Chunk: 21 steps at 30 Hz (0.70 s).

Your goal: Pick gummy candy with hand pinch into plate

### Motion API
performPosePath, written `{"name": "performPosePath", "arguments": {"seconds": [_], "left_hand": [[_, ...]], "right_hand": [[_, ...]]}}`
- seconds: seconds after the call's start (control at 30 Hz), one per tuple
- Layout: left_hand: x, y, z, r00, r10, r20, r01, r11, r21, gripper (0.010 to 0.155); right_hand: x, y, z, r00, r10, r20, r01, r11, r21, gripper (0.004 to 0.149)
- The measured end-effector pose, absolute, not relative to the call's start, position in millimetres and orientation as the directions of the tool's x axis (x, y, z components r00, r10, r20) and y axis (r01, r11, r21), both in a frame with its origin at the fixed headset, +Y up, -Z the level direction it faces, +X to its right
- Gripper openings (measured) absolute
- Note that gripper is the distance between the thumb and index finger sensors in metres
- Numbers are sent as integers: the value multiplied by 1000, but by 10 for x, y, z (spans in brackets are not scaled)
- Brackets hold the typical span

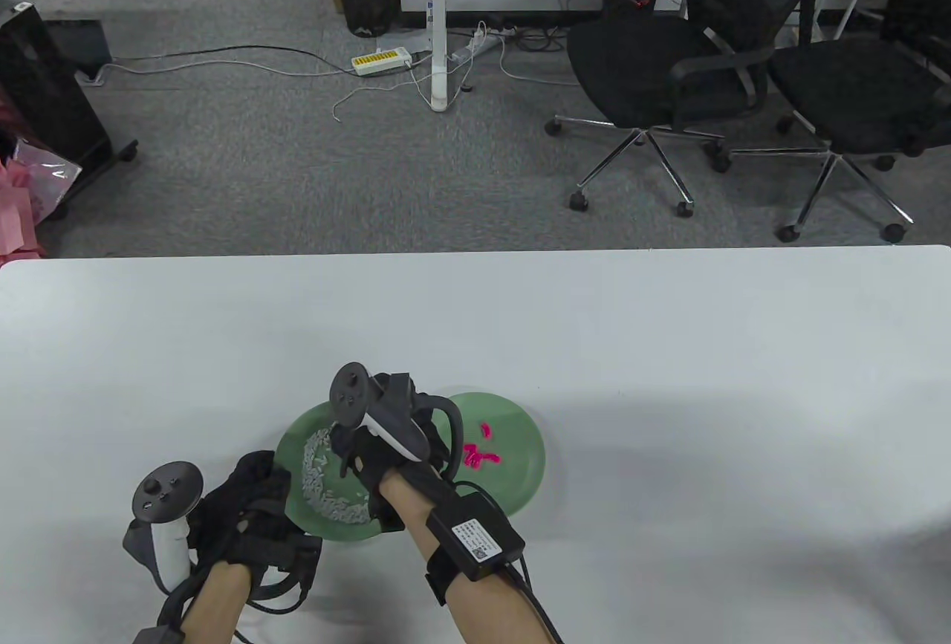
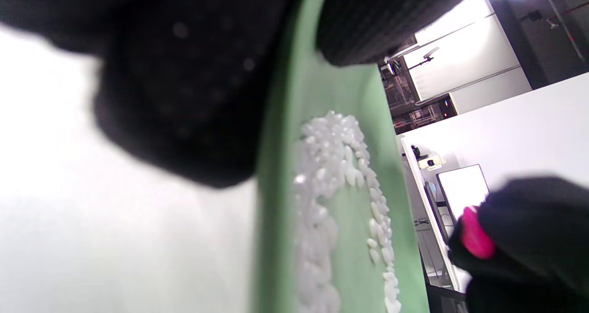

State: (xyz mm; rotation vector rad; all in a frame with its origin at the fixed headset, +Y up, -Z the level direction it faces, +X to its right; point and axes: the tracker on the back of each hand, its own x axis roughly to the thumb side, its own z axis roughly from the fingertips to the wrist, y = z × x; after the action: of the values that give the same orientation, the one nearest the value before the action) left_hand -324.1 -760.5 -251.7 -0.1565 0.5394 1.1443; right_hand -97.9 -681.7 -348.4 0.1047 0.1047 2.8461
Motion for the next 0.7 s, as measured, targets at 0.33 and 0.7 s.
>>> {"name": "performPosePath", "arguments": {"seconds": [0.33,0.7], "left_hand": [[-3277,-7622,-2522,276,824,-496,-901,401,165,50],[-3290,-7645,-2529,264,824,-501,-903,394,173,50]], "right_hand": [[112,-7055,-3692,-959,250,-135,-264,-960,90,42],[468,-7339,-3684,-984,3,-178,-30,-989,147,42]]}}
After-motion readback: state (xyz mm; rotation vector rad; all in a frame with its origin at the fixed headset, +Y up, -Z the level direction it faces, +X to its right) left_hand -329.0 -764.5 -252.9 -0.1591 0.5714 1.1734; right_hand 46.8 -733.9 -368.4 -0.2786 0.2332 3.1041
